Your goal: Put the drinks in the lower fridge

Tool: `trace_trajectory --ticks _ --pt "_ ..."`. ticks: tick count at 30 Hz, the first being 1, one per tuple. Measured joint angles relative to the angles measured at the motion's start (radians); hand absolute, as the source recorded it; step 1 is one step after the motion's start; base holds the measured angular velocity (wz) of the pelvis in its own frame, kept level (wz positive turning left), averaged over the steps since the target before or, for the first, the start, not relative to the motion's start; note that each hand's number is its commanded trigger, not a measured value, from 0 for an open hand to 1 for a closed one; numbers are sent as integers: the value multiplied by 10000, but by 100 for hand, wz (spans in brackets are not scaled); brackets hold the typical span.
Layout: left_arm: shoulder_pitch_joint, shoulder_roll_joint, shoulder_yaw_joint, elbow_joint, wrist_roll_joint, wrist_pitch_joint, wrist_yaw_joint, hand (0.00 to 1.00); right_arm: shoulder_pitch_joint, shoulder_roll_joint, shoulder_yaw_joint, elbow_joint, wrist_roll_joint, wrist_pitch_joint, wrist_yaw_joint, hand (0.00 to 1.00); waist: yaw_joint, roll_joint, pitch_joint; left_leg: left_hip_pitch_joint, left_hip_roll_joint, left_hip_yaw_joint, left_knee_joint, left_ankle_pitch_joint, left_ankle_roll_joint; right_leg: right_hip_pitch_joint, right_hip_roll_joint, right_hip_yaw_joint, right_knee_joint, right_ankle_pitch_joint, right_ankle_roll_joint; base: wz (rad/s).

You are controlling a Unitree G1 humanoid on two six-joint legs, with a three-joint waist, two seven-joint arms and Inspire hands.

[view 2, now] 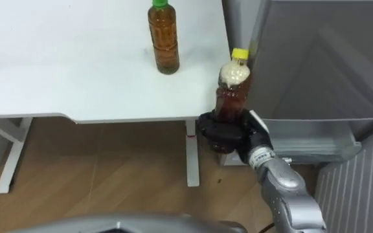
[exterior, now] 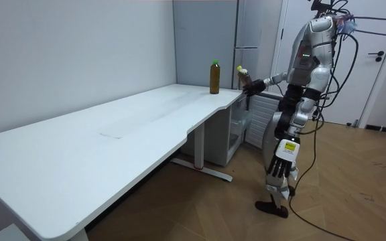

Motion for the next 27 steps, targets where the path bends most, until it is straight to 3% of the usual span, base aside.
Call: trace_trajectory --ticks 4,10,13,18,27 --pt "-129 6 5 198 3 -271 0 0 333 239 -1014 -562 -713 -976 -856 100 -133 -10 9 17 37 335 -195 40 0 -300 28 377 103 11 -9 -27" --pt "-239 23 7 207 -34 -694 -88 0 371 430 -2525 -575 -703 -1512 -2169 100 -232 1 10 6 274 1058 -442 8 -108 -723 254 988 107 103 -113 -37" --pt "-416 25 -20 305 -208 -938 -151 0 455 683 -2541 -681 -648 -1610 -2606 100 -273 3 10 -26 347 1418 -465 -37 -203 -984 408 1257 139 145 -180 -42" --pt "-917 25 -419 601 -746 -1180 -254 0 748 747 -2357 -664 294 -1749 -3113 100 -317 20 8 -52 448 1603 -522 -80 -275 -1205 506 1260 265 144 -181 -15" --pt "-1160 129 -403 580 -892 -1183 -205 0 317 757 -1952 770 3362 -1784 -3277 100 -262 -232 76 -429 470 1632 -441 -82 -277 -1535 490 1084 279 157 -201 -1"
